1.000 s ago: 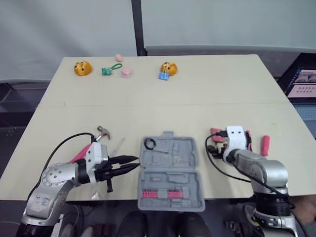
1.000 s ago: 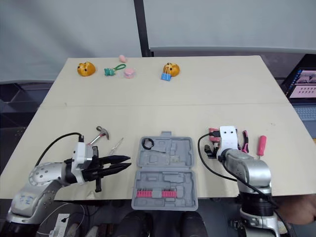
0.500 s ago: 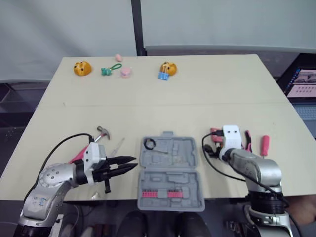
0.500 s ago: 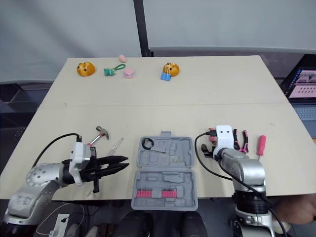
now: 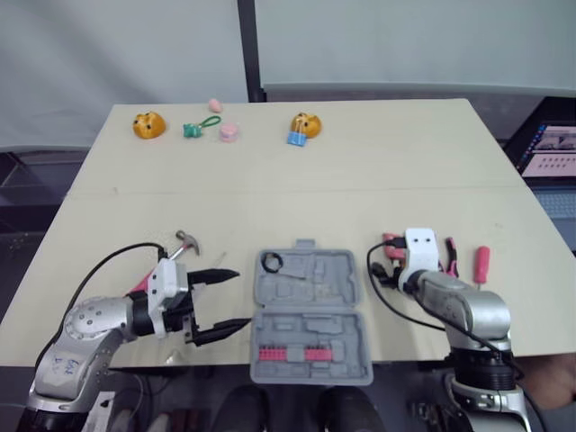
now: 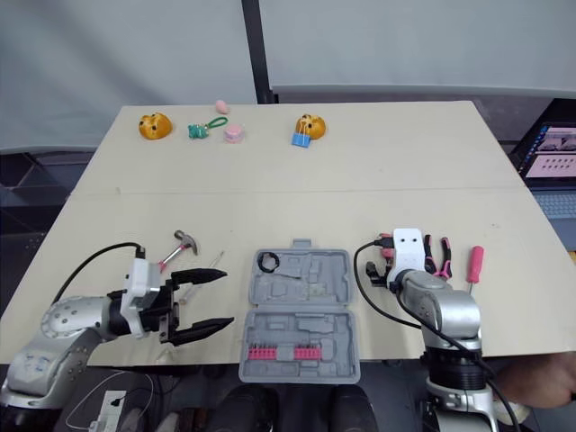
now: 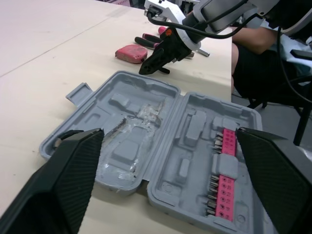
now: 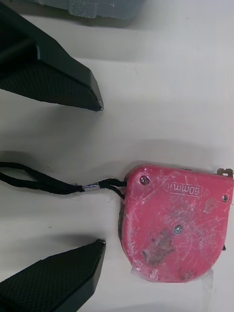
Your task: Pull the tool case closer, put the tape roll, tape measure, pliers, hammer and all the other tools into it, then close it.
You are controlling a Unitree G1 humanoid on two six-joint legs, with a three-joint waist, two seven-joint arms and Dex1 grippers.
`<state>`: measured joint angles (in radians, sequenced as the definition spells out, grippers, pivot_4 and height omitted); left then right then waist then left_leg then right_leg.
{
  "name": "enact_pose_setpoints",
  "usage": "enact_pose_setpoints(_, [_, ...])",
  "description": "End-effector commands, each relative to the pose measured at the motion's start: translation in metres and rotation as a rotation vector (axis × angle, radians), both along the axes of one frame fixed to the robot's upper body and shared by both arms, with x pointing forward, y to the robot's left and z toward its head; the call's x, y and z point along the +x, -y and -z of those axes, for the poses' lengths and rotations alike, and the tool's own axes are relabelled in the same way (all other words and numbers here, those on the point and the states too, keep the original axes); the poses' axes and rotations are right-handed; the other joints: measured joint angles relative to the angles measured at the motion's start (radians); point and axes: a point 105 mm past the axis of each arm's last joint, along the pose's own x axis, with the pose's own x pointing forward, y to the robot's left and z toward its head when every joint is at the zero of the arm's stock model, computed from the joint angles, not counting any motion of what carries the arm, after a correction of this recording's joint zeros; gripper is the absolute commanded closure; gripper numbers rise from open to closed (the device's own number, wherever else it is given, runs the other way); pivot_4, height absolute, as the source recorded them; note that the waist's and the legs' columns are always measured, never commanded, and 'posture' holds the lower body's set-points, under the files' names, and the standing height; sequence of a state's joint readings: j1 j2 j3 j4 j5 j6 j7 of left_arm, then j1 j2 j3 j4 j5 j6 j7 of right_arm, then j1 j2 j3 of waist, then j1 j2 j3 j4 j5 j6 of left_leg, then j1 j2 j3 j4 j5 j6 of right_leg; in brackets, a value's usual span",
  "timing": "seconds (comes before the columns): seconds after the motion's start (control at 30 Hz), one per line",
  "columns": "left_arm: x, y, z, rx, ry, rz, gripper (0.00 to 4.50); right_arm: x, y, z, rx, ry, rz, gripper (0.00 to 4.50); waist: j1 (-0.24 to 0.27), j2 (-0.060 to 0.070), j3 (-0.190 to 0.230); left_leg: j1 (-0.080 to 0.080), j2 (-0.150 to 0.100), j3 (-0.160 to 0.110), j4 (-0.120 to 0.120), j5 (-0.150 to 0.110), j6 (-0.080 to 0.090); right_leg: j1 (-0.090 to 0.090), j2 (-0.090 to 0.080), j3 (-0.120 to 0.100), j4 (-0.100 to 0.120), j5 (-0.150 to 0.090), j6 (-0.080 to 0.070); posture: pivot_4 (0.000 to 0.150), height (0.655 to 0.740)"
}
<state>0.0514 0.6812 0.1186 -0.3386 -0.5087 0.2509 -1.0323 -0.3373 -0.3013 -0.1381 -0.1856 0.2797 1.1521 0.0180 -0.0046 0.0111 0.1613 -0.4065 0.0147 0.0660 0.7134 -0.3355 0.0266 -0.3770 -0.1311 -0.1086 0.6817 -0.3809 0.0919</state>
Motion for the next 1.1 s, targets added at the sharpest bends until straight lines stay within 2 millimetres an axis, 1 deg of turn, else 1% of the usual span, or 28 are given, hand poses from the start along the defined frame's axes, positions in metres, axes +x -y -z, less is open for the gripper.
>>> enact_pose_setpoints(0.03, [0.0,-0.002,-0.004,0.003,0.03,-0.014,0.07,0.003,-0.002,-0.001,0.016,0.012,-0.008,0.0,0.0,0.0,0.0,0.0,0.0,0.0,0.0,0.0,0.0,0.0,0.0,0.0,0.0,0.0,0.0,0.15,0.6677])
enact_pose_setpoints(0.07, [0.0,-0.002,-0.003,0.003,0.031,-0.014,0.07,0.003,-0.002,-0.001,0.015,0.012,-0.008,0.0,0.0,0.0,0.0,0.0,0.0,0.0,0.0,0.0,0.0,0.0,0.0,0.0,0.0,0.0,0.0,0.15,0.6677])
enact_pose_setpoints(0.17, [0.0,-0.001,-0.004,0.002,0.032,-0.013,0.0,0.003,-0.001,0.0,0.013,0.011,-0.005,0.87,0.0,0.0,0.0,0.0,0.0,0.0,0.0,0.0,0.0,0.0,0.0,0.0,0.0,0.0,0.0,0.15,0.6677])
enact_pose_setpoints(0.2, [0.0,0.0,-0.004,0.003,0.032,-0.013,0.0,0.003,-0.001,0.0,0.013,0.011,-0.004,1.33,0.0,0.0,0.0,0.0,0.0,0.0,0.0,0.0,0.0,0.0,0.0,0.0,0.0,0.0,0.0,0.15,0.6677])
enact_pose_setpoints(0.3, [0.0,0.0,-0.005,0.003,0.033,-0.011,0.0,0.003,-0.001,0.001,0.014,0.009,0.001,2.95,0.0,0.0,0.0,0.0,0.0,0.0,0.0,0.0,0.0,0.0,0.0,0.0,0.0,0.0,0.0,0.15,0.6677])
enact_pose_setpoints(0.4, [0.0,0.001,-0.005,0.002,0.033,-0.008,0.0,0.001,-0.001,0.001,0.015,0.006,0.005,4.43,0.001,0.0,0.0,0.0,0.0,0.0,0.0,0.0,0.0,0.0,0.0,0.0,0.0,0.0,0.0,0.15,0.6677])
enact_pose_setpoints(0.57, [0.0,0.002,-0.006,0.004,0.033,-0.004,0.0,-0.002,0.0,0.003,0.016,-0.001,0.013,4.47,0.001,0.0,0.0,0.0,0.0,0.0,0.0,0.0,0.0,0.0,0.0,0.0,-0.001,0.0,0.0,0.15,0.6677])
enact_pose_setpoints(0.73, [0.0,0.003,-0.007,0.006,0.033,0.002,0.0,-0.01,0.0,0.004,0.014,-0.008,0.014,4.47,0.002,0.0,0.0,0.0,0.0,0.0,-0.001,0.0,0.0,0.0,0.0,0.0,-0.001,0.0,0.0,0.15,0.6677])
enact_pose_setpoints(0.9, [-0.001,0.004,-0.008,0.007,0.028,0.016,0.0,-0.03,-0.001,0.005,0.016,-0.026,0.014,4.47,0.002,0.0,0.0,0.0,0.0,0.0,-0.003,0.0,0.0,0.0,0.0,0.0,-0.002,0.0,0.0,0.15,0.6677])
enact_pose_setpoints(1.1, [-0.002,0.005,-0.008,0.009,0.017,0.039,0.0,-0.062,0.003,0.01,0.012,-0.068,0.025,4.47,0.003,0.0,0.0,0.0,0.0,0.0,-0.006,0.0,0.0,0.0,0.0,0.0,-0.004,0.0,0.0,0.15,0.6677])
